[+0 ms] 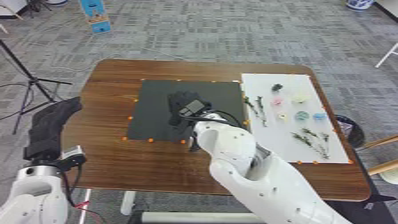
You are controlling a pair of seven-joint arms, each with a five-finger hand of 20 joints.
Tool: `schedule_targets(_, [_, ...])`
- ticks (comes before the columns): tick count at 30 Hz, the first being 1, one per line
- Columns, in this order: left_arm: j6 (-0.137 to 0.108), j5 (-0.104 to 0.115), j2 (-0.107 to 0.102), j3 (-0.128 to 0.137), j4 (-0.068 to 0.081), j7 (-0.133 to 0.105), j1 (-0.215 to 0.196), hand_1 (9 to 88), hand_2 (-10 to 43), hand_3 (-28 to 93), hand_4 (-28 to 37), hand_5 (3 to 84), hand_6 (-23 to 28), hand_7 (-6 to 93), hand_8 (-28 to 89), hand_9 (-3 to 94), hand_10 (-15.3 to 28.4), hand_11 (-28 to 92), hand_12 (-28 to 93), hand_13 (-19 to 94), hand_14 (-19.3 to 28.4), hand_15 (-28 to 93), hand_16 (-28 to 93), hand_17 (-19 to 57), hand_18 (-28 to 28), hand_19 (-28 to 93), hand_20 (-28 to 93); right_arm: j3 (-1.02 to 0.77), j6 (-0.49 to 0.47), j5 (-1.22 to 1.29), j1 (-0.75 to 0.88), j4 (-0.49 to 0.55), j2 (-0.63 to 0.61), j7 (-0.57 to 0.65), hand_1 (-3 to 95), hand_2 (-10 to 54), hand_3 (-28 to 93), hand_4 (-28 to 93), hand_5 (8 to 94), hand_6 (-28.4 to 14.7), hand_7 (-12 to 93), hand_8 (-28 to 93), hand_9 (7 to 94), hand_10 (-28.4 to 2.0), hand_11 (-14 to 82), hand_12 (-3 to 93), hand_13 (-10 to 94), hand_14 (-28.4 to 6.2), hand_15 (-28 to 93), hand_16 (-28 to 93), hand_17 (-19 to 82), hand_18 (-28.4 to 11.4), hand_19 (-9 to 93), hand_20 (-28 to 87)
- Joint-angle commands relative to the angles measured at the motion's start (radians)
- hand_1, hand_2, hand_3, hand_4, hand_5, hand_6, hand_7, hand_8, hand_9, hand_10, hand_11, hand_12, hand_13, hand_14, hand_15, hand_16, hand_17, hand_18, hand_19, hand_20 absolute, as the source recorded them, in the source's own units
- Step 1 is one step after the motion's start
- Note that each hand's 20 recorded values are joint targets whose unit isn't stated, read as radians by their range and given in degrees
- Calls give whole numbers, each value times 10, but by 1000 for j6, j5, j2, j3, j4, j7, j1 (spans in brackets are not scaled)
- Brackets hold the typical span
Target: Arrange flowers
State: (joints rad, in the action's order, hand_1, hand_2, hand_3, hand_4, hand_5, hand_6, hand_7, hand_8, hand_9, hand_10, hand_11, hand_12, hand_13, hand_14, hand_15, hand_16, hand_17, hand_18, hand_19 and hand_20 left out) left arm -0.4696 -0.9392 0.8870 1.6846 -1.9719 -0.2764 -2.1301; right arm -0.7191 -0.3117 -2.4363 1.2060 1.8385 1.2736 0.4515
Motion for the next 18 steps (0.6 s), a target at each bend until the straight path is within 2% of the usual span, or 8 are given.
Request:
schedule_targets(1, [-27,74,36,-67,30,-18,25,270,247,712,-282,523,26,162,-90,511,134,176,98,371,120,109,-36,122,66,51,175,-12,-26,-77,14,-95,104,-36,524,-95,595,65,820,-4,268,343,932,-88,410,348,937,-34,635,383,706,-140,932,651])
schedule_targets(6, [-20,79,44,-97,43,-26,50,268,246,714,-283,525,28,160,-90,516,136,176,97,373,118,110,-39,124,63,46,176,-63,-21,-52,44,-145,171,-39,525,-95,595,62,820,-4,270,341,931,-88,411,348,937,-34,636,382,708,-140,932,652])
schedule_targets(9, [-12,78,48,-111,48,-27,60,266,242,714,-283,526,29,158,-89,516,137,176,97,372,117,111,-40,124,62,45,177,-90,24,-26,70,-169,202,-38,526,-95,594,60,820,-4,271,339,931,-87,412,348,937,-34,638,381,709,-138,932,652])
schedule_targets(14, [-6,69,55,-131,55,-21,80,264,236,715,-283,525,30,157,-88,516,137,176,96,371,116,111,-40,123,61,42,178,-113,74,-18,100,-196,239,-58,527,-95,594,59,821,-5,272,335,931,-88,413,346,937,-33,639,378,709,-139,932,653])
schedule_targets(15, [-1,67,54,-140,60,-21,90,263,235,715,-283,525,31,156,-88,516,136,175,96,370,116,110,-41,123,60,41,178,-114,78,7,100,-197,241,-47,527,-95,595,60,821,-5,272,334,931,-87,414,346,937,-33,640,377,709,-139,932,653])
schedule_targets(16, [-2,65,56,-141,58,-22,88,263,235,716,-283,526,31,156,-88,515,136,175,97,370,116,110,-41,122,60,41,178,-114,84,8,104,-201,248,-52,527,-95,595,60,821,-5,273,333,931,-88,414,346,937,-33,640,376,709,-139,932,653])
schedule_targets(18, [6,64,55,-154,66,-20,107,262,233,716,-283,526,32,155,-88,515,136,175,97,368,116,110,-41,122,60,41,178,-118,94,8,111,-210,259,-53,528,-95,594,58,821,-4,274,332,932,-88,415,345,937,-32,642,375,709,-140,932,653])
